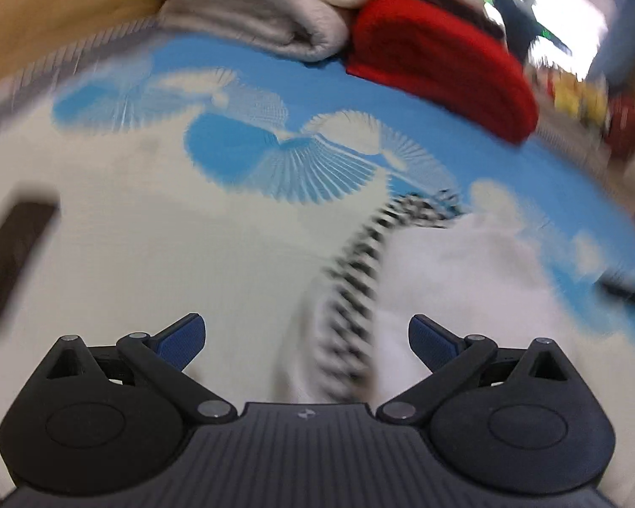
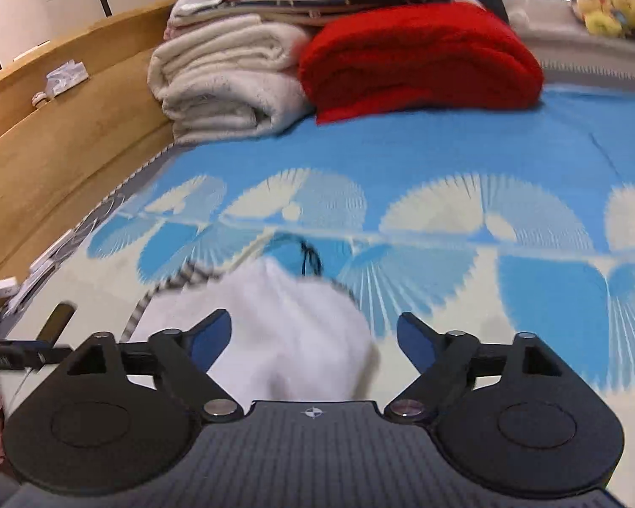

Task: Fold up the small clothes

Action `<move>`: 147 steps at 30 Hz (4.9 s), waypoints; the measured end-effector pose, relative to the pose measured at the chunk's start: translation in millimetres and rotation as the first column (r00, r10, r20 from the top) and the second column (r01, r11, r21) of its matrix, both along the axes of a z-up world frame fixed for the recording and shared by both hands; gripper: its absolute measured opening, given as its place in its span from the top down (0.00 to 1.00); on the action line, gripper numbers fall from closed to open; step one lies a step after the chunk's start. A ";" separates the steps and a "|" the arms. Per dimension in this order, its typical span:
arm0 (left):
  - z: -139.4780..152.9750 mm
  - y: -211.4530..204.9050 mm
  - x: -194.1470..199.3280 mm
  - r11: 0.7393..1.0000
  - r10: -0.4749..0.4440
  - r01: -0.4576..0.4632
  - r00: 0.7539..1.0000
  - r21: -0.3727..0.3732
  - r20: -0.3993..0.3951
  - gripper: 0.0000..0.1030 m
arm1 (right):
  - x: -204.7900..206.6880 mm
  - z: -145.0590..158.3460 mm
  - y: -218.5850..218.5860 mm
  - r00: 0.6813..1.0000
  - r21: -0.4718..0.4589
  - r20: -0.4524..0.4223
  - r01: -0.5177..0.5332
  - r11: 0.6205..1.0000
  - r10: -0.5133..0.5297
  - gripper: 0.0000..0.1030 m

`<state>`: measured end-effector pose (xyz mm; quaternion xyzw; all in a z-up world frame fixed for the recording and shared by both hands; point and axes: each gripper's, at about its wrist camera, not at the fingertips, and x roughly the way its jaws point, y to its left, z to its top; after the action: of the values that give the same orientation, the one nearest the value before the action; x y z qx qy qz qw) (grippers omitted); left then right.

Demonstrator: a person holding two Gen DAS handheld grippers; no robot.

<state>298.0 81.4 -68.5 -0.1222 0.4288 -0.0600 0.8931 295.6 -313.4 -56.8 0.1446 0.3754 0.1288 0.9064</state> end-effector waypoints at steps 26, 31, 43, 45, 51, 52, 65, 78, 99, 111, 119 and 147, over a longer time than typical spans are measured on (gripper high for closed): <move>-73.8 -102.2 -87.6 0.822 0.031 -0.255 0.913 -0.510 -0.407 0.63 | -34.2 -19.3 -28.7 0.982 0.055 -0.190 0.028 0.998 -0.017 0.13; -66.7 -104.2 -119.5 0.858 0.056 -0.202 0.951 -0.472 -0.305 0.93 | -36.1 -24.3 -35.9 0.983 0.057 -0.182 -0.006 0.998 0.016 0.15; -65.1 -57.5 -155.4 0.800 0.239 -0.357 0.927 -0.483 -0.290 0.00 | 36.2 -22.8 -32.9 0.984 0.192 -0.137 -0.087 0.977 0.114 0.07; -74.9 -47.2 -143.1 0.757 0.215 -0.365 0.923 -0.542 -0.320 0.00 | 70.7 -33.4 -28.3 0.976 0.186 -0.192 -0.064 0.980 0.100 0.06; -97.6 -18.2 -145.5 0.626 0.369 -0.527 0.849 -0.575 -0.377 0.19 | 152.3 -90.5 -5.8 0.902 0.272 -0.382 -0.099 0.957 0.202 0.06; -94.7 -12.9 -142.4 0.647 0.396 -0.530 0.848 -0.548 -0.352 0.58 | 156.9 -92.6 -3.5 0.906 0.306 -0.364 -0.105 0.946 0.218 0.12; -49.2 -95.2 206.4 0.963 -0.115 0.081 0.986 -0.256 -0.120 0.71 | 82.0 -61.1 -104.5 0.990 0.235 -0.042 0.141 0.962 -0.135 0.83; -47.5 -193.9 328.1 0.961 -0.232 0.222 0.972 -0.163 -0.046 0.56 | 12.7 -101.5 -146.3 0.950 0.300 -0.044 0.306 0.903 -0.308 0.79; 63.4 -158.9 -82.7 0.945 -0.237 0.166 0.941 0.281 0.241 0.00 | -169.2 19.8 2.6 0.797 -0.129 0.163 0.602 0.788 -0.582 0.01; 0.0 -165.0 -81.7 0.903 -0.235 0.138 0.951 0.406 0.200 0.00 | -139.6 -26.7 25.1 0.895 -0.349 0.118 0.443 0.826 -0.430 0.01; -1.7 -173.3 -66.5 0.918 -0.265 0.193 0.949 0.347 0.172 0.01 | -128.2 -31.5 28.2 0.895 -0.360 0.117 0.442 0.821 -0.430 0.01; -3.5 -176.4 -65.7 0.917 -0.263 0.192 0.950 0.348 0.168 0.01 | -120.0 -42.9 31.5 0.904 -0.368 0.068 0.416 0.831 -0.423 0.01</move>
<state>232.3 -95.0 -72.0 0.0860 0.3467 -0.1046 0.9281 175.6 -281.9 -99.7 0.0488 0.3595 -0.1482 0.9200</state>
